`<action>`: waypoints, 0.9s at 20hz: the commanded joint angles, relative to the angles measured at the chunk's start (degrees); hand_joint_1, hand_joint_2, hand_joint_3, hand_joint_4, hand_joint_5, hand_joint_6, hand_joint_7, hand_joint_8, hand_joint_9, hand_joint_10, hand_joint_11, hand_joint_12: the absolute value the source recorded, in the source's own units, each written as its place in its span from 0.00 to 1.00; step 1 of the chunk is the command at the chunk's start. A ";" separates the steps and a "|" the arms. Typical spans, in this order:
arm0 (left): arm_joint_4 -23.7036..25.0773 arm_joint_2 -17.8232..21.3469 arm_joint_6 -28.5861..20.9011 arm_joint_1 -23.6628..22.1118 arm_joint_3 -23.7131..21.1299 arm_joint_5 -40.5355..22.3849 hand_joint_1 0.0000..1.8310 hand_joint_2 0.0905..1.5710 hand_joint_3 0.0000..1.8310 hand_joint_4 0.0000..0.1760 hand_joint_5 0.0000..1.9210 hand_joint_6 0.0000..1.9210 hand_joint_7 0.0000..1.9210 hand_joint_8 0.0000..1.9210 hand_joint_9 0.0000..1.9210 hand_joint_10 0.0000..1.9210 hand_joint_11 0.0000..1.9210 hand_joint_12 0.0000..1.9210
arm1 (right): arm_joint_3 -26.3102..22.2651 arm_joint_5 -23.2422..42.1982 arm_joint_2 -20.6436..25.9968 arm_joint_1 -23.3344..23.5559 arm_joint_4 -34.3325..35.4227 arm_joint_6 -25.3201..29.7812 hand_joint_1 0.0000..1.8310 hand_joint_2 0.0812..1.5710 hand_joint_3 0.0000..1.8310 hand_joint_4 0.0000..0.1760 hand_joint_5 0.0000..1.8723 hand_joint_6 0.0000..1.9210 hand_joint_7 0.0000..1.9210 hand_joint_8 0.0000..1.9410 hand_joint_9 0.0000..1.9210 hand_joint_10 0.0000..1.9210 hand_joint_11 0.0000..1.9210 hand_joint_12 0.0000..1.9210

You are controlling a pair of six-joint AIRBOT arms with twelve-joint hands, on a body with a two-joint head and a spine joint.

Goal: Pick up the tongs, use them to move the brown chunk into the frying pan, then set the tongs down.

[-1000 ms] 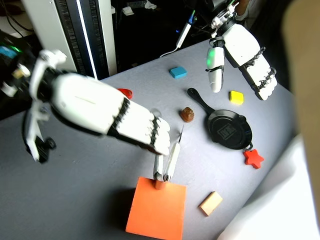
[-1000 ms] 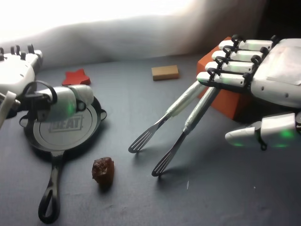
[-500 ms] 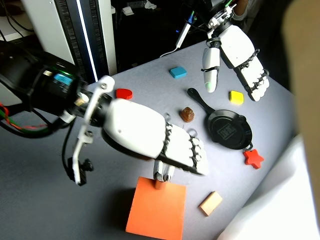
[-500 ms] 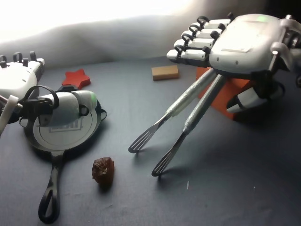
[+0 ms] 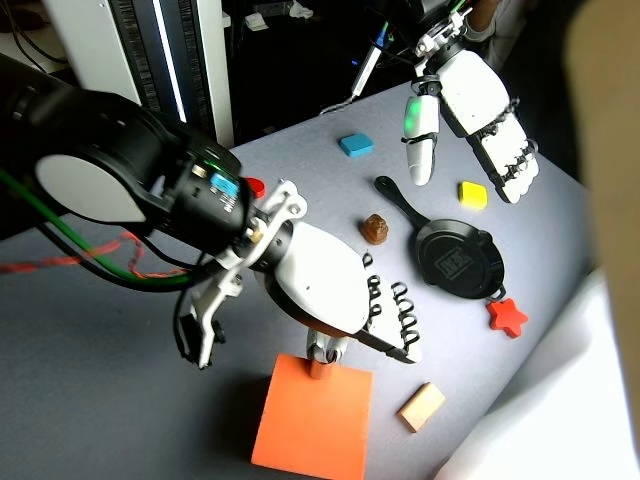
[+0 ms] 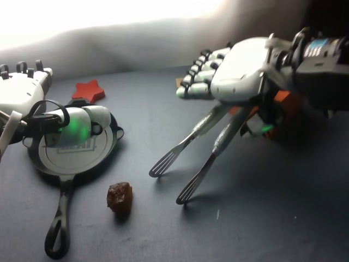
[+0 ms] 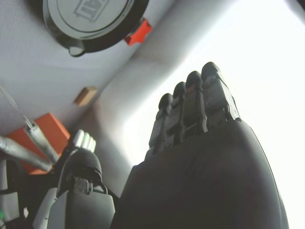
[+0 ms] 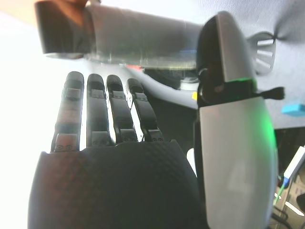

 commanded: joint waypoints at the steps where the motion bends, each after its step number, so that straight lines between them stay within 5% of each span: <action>1: 5.20 0.16 0.13 -0.44 0.07 -2.73 0.00 0.70 0.00 0.00 0.00 0.00 0.00 0.00 0.00 0.00 0.00 0.00 | 0.84 4.74 -0.65 -0.16 -0.15 -0.54 0.58 0.60 0.00 0.00 0.00 0.00 0.00 0.00 0.00 0.00 0.00 0.00; 18: 5.15 0.14 0.30 -0.01 -0.14 -3.07 0.00 0.71 0.00 0.00 0.00 0.00 0.00 0.00 0.00 0.00 0.00 0.00 | 4.30 2.11 -4.45 -2.04 -0.18 -4.36 0.55 0.68 0.02 0.00 0.04 0.01 0.04 0.00 0.03 0.01 0.01 0.01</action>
